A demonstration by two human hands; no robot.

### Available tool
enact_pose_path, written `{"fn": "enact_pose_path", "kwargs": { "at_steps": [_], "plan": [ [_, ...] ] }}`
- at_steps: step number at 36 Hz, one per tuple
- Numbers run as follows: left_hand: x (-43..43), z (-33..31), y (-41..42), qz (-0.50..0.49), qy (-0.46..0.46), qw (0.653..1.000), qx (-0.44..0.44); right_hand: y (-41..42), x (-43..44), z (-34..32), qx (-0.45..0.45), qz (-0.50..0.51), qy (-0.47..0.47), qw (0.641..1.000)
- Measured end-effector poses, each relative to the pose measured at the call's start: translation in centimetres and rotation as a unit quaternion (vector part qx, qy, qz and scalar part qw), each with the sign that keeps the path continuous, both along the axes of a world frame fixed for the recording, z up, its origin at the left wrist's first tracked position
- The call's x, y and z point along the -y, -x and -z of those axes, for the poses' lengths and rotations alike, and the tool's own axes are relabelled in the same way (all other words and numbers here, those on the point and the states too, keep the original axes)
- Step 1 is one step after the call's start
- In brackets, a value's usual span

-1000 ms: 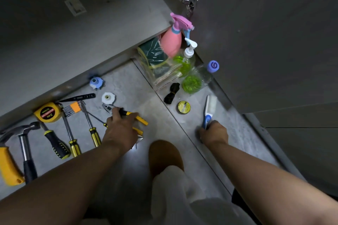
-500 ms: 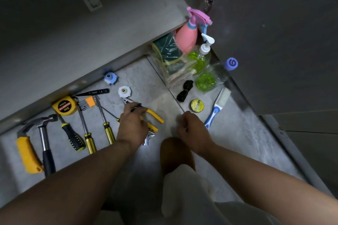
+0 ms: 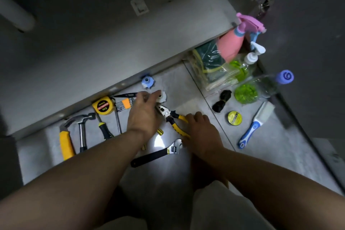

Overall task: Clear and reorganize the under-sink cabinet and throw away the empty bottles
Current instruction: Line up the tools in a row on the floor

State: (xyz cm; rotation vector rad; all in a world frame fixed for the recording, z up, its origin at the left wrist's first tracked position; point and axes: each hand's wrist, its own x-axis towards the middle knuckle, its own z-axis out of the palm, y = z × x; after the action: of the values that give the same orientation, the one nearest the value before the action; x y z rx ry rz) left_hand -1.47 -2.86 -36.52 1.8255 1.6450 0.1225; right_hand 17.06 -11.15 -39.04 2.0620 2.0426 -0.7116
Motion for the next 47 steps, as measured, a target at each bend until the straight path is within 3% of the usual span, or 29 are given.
{"fn": "enact_pose_path", "kwargs": {
  "at_steps": [3, 6, 9, 13, 20, 25, 30, 36, 41, 47],
  "plan": [
    [-1.7, 0.6, -0.2, 0.046, 0.021, 0.999, -0.018, -0.4, 0.1, 0.2, 0.001, -0.005, 0.002, 1.000],
    [-2.9, 1.1, -0.8, -0.008, 0.001, 1.000, -0.021, -0.5, -0.7, -0.1, -0.007, -0.005, -0.004, 1.000],
    [-3.7, 1.2, -0.7, -0.034, -0.044, 0.992, -0.111, 0.2, -2.8, -0.6, -0.067, -0.012, -0.044, 0.997],
    [-4.9, 1.1, 0.2, 0.032, -0.035, 0.979, -0.198, 2.6, -6.6, -1.1, -0.161, -0.021, -0.061, 0.985],
    [-7.3, 0.9, 1.0, 0.076, -0.013, 0.991, -0.108, 4.6, -11.0, -1.5, -0.116, -0.108, -0.039, 0.987],
    [-7.8, 1.3, -0.1, 0.027, 0.005, 0.999, -0.041, 3.0, -10.7, -1.2, -0.101, 0.019, -0.070, 0.992],
    [-8.0, 1.7, -2.4, 0.014, 0.018, 0.999, 0.026, 0.9, -9.8, -0.8, -0.153, 0.167, -0.120, 0.967],
    [-8.3, 1.1, -6.0, 0.015, 0.065, 0.990, 0.123, 0.1, -9.0, -0.9, -0.201, 0.205, -0.151, 0.946],
    [-8.9, 0.4, -6.9, 0.066, 0.120, 0.983, 0.124, 0.2, -8.4, -0.9, -0.216, 0.182, -0.141, 0.949],
    [-8.1, -0.8, -3.9, 0.082, 0.112, 0.986, 0.089, 0.2, -5.9, -1.3, -0.203, 0.121, -0.168, 0.957]
  ]
}}
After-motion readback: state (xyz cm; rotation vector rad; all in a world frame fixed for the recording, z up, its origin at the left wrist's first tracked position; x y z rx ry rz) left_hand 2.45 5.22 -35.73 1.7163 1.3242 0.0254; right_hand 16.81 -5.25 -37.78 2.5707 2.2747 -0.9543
